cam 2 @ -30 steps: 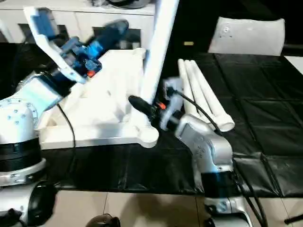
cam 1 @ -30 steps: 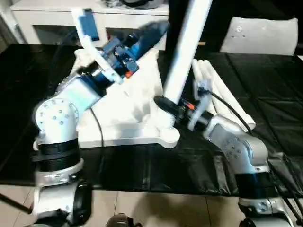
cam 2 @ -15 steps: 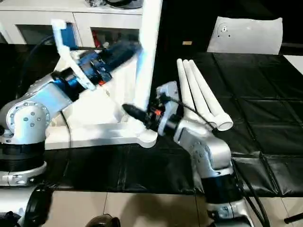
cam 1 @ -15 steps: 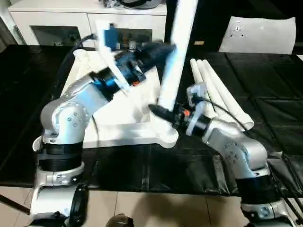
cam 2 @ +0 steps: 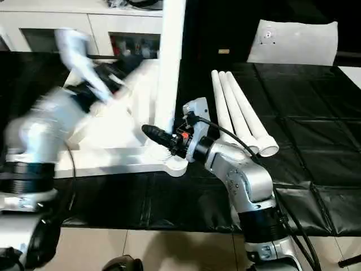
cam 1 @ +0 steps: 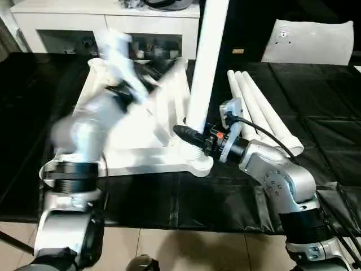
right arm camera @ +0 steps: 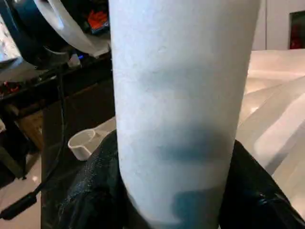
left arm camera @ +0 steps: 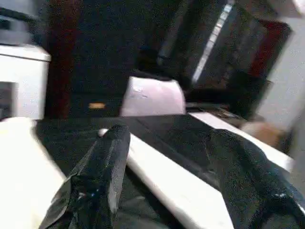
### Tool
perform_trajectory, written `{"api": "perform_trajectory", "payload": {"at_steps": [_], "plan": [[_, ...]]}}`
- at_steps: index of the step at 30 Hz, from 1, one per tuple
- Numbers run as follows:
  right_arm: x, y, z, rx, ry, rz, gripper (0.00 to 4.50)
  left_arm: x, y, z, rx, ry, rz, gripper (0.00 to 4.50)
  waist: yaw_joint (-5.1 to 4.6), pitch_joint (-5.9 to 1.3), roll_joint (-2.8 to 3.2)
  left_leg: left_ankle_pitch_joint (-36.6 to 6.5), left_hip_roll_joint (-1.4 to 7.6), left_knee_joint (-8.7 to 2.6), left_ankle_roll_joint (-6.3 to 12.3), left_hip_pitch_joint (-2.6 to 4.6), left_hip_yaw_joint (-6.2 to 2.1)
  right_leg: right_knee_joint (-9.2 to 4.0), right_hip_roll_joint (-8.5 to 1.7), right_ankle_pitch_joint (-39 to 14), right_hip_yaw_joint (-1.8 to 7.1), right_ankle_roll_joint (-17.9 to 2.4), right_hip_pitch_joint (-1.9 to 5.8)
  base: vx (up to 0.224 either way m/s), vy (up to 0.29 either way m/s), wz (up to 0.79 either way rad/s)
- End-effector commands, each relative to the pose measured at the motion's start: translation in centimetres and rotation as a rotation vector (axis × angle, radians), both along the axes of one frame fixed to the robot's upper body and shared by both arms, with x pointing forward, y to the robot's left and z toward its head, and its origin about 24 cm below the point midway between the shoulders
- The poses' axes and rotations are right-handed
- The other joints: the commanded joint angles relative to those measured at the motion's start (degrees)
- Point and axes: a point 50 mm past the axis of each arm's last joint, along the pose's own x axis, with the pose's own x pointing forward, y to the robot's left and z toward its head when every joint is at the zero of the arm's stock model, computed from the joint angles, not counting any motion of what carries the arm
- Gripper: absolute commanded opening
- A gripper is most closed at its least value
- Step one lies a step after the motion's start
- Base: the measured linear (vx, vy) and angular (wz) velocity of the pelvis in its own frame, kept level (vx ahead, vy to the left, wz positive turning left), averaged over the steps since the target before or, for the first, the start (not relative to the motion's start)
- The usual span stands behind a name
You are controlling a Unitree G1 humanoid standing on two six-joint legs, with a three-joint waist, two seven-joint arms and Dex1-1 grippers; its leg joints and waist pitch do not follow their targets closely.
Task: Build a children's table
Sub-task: Pick table leg
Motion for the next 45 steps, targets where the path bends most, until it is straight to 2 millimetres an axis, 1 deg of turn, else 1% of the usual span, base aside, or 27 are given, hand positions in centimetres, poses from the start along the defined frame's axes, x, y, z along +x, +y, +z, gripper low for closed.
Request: {"api": "perform_trajectory", "payload": {"at_steps": [1,3,4,8,12,14,15,17,19,21,22,23,24,27,28,29,30,31,32,33,34,37,40,41,42,43,45], "plan": [[0.3,0.2,0.8,-0.008,-0.047,0.009,1.93,-0.6,-0.8,0.4,0.035,-0.042,-0.040,2.95,-0.13,-4.51,0.20,-6.2,3.23,-3.57,-0.99,1.56,-1.34,-4.30,-5.61,-0.9,2.86,-10.5,2.47,0.000,0.000,0.00],[0.3,0.3,0.8,-0.013,-0.049,0.011,1.93,-0.8,-1.2,0.5,0.036,-0.048,-0.069,2.95,-0.32,-4.40,-0.08,-7.2,3.23,-3.64,-1.15,1.56,-1.31,-4.46,-5.55,-2.2,2.87,-10.5,2.49,0.000,0.000,0.00],[0.3,0.3,0.8,-0.017,-0.051,0.010,1.93,-1.0,-1.6,0.5,0.036,-0.054,-0.094,2.95,-0.45,-4.35,0.13,-7.6,3.25,-3.67,-1.28,1.60,-1.33,-4.52,-5.54,-3.0,2.86,-10.5,2.43,0.000,0.000,0.00],[0.4,0.2,0.6,-0.030,-0.049,-0.006,1.93,-2.3,-2.8,0.7,0.063,-0.108,-0.195,2.95,-0.75,-4.39,0.04,-7.3,3.29,-3.66,-1.12,1.59,-1.31,-4.47,-5.38,-2.3,2.86,-11.0,2.40,0.000,0.000,0.00],[0.5,-0.1,0.2,-0.048,-0.043,-0.023,1.93,-2.8,-3.1,0.6,0.103,-0.139,-0.211,2.95,-0.97,-4.33,-0.04,-7.3,3.13,-3.67,-0.98,1.45,-1.31,-4.56,-5.37,-2.6,2.85,-10.8,2.57,0.000,0.000,0.00],[0.6,-0.2,0.0,-0.056,-0.033,-0.040,1.93,-3.0,-3.4,0.6,0.110,-0.148,-0.215,2.95,-1.16,-4.35,0.10,-7.5,3.24,-3.66,-1.14,1.50,-1.35,-4.54,-5.42,-2.7,2.85,-10.8,2.57,0.000,0.000,0.00],[0.6,-0.3,-0.1,-0.057,-0.028,-0.053,1.93,-3.0,-3.4,0.5,0.117,-0.153,-0.211,2.95,-1.18,-4.34,-0.11,-7.4,3.23,-3.65,-1.08,1.52,-1.31,-4.54,-5.38,-2.6,2.85,-11.0,2.56,0.000,0.000,0.00],[0.8,-0.4,-0.3,-0.061,-0.022,-0.072,1.93,-3.1,-3.4,0.5,0.127,-0.157,-0.206,2.95,-1.20,-4.32,0.22,-7.3,3.18,-3.61,-0.95,1.52,-1.31,-4.55,-5.35,-2.7,2.85,-11.0,2.47,0.000,0.000,0.00],[0.8,-0.4,-0.4,-0.061,-0.025,-0.075,1.93,-3.0,-3.2,0.3,0.133,-0.155,-0.188,2.95,-1.25,-4.34,0.14,-7.7,3.25,-3.68,-1.00,1.62,-1.34,-4.59,-5.32,-2.9,2.83,-11.0,2.43,0.000,0.000,0.00],[0.8,-0.5,0.0,-0.030,-0.027,-0.090,1.93,-2.5,-2.2,0.1,0.122,-0.139,-0.126,2.95,-1.19,-4.35,0.15,-7.6,3.23,-3.65,-1.07,1.59,-1.31,-4.55,-5.35,-2.3,2.87,-11.1,2.47,0.000,0.000,0.00],[0.8,-0.6,0.1,-0.023,-0.030,-0.093,1.93,-2.4,-1.9,0.1,0.117,-0.139,-0.116,2.95,-1.14,-4.35,0.87,-8.1,3.23,-3.72,-1.31,1.61,-1.46,-4.58,-5.29,-2.3,2.80,-11.1,2.35,0.000,0.000,0.00],[0.8,-0.8,0.4,-0.006,-0.040,-0.100,1.93,-2.0,-1.0,-0.1,0.107,-0.121,-0.069,2.95,-1.19,-4.43,0.60,-8.5,3.26,-3.73,-1.55,1.67,-1.46,-4.51,-5.22,-1.7,2.79,-11.1,2.45,0.000,0.000,0.00],[0.8,-0.8,0.4,-0.003,-0.042,-0.103,1.93,-2.0,-0.9,-0.2,0.105,-0.118,-0.063,2.95,-1.13,-4.44,0.99,-8.5,3.24,-3.72,-1.72,1.66,-1.53,-4.36,-5.25,-1.3,2.79,-11.2,2.43,0.000,0.000,0.00],[0.9,-1.6,1.0,0.045,-0.042,-0.143,1.93,-1.6,0.8,-0.8,0.112,-0.096,-0.017,2.95,-1.18,-4.39,0.93,-9.7,3.16,-3.85,-2.05,1.74,-1.51,-4.53,-5.21,-1.8,2.79,-11.1,2.43,0.000,0.000,0.00],[0.9,-1.6,1.0,0.045,-0.042,-0.143,1.93,-1.6,0.8,-0.8,0.112,-0.096,-0.017,3.12,-1.18,-4.38,0.92,-9.8,3.13,-3.84,-2.14,1.75,-1.52,-4.52,-5.20,-1.9,2.80,-11.0,2.44,0.000,0.000,0.00],[1.0,-2.1,1.1,0.077,-0.033,-0.179,1.93,-1.5,1.7,-1.4,0.140,-0.083,-0.004,3.12,-1.15,-4.42,1.07,-9.7,3.12,-3.84,-2.20,1.76,-1.57,-4.46,-5.18,-1.9,2.76,-10.9,2.43,0.000,0.000,0.00],[1.0,-2.4,1.1,0.076,-0.029,-0.208,1.93,-1.4,2.4,-2.0,0.171,-0.070,0.003,3.33,-1.13,-4.45,1.52,-9.8,3.14,-3.89,-2.32,1.82,-1.64,-4.38,-5.15,-1.9,2.75,-10.7,2.27,0.000,0.000,0.00],[1.0,-2.6,1.0,0.069,-0.030,-0.221,1.93,-1.4,2.8,-2.4,0.188,-0.059,0.005,3.40,-1.23,-4.42,1.35,-9.7,3.13,-3.97,-2.33,1.79,-1.65,-4.55,-5.09,-1.3,2.73,-10.4,2.27,0.000,0.000,0.00],[1.0,-2.8,0.9,0.060,-0.032,-0.232,1.93,-1.5,3.1,-2.8,0.202,-0.048,0.006,3.40,-1.19,-4.50,1.61,-9.6,3.07,-3.92,-2.43,1.80,-1.64,-4.42,-5.07,-1.0,2.75,-10.3,2.32,0.000,0.000,0.00],[1.0,-3.1,0.6,0.038,-0.041,-0.263,1.93,-1.7,3.5,-3.7,0.269,-0.038,-0.011,3.49,-1.25,-4.54,1.62,-9.6,3.09,-3.94,-2.61,1.88,-1.63,-4.40,-5.06,-0.8,2.70,-10.3,2.27,0.000,0.000,0.00],[1.1,-3.1,0.6,0.035,-0.043,-0.268,1.93,-1.7,3.5,-3.8,0.280,-0.038,-0.015,3.49,-1.27,-4.50,1.66,-9.6,3.07,-4.00,-2.67,1.80,-1.57,-4.43,-5.10,-1.0,2.74,-10.2,2.24,0.000,0.000,0.00],[1.2,-3.5,-0.1,-0.036,-0.070,-0.328,1.93,-2.5,4.0,-5.8,0.429,-0.020,-0.096,3.56,-1.06,-4.42,2.19,-11.1,3.21,-4.17,-3.19,1.98,-1.69,-4.64,-5.31,-3.7,2.80,-9.8,1.93,0.000,0.000,0.00],[1.0,-3.8,-0.9,-0.091,-0.072,-0.362,1.93,-3.3,4.5,-7.8,0.561,0.000,-0.180,3.56,-1.25,-4.31,2.14,-12.8,3.18,-4.38,-3.63,2.03,-1.62,-4.77,-5.29,-6.0,2.93,-9.3,1.91,0.000,0.000,0.00],[1.0,-3.9,-1.1,-0.108,-0.083,-0.378,1.93,-3.5,4.5,-8.2,0.584,0.003,-0.209,3.56,-1.14,-4.30,2.33,-12.7,3.18,-4.43,-3.71,1.99,-1.74,-4.88,-5.38,-6.4,2.94,-9.2,1.85,0.000,0.000,0.00],[0.9,-4.0,-1.3,-0.133,-0.105,-0.395,1.93,-3.7,4.6,-8.8,0.609,0.009,-0.240,3.56,-1.39,-4.28,1.77,-12.9,3.20,-4.54,-3.98,1.98,-1.64,-4.88,-5.25,-6.5,2.92,-9.1,1.81,0.000,0.000,0.00],[0.9,-4.1,-1.5,-0.142,-0.114,-0.399,1.93,-3.8,4.7,-9.0,0.617,0.010,-0.249,3.56,-1.33,-4.26,2.03,-13.0,3.17,-4.45,-3.99,1.96,-1.60,-4.85,-5.38,-6.9,2.99,-9.1,1.73,0.000,0.000,0.00],[0.4,-3.9,-2.1,-0.158,-0.049,-0.346,1.93,-4.0,4.7,-9.8,0.684,-0.003,-0.325,3.20,-1.27,-4.24,1.96,-12.8,3.02,-4.47,-3.45,1.97,-1.65,-5.04,-5.34,-6.8,3.05,-9.4,1.89,0.000,0.000,0.00]]}}
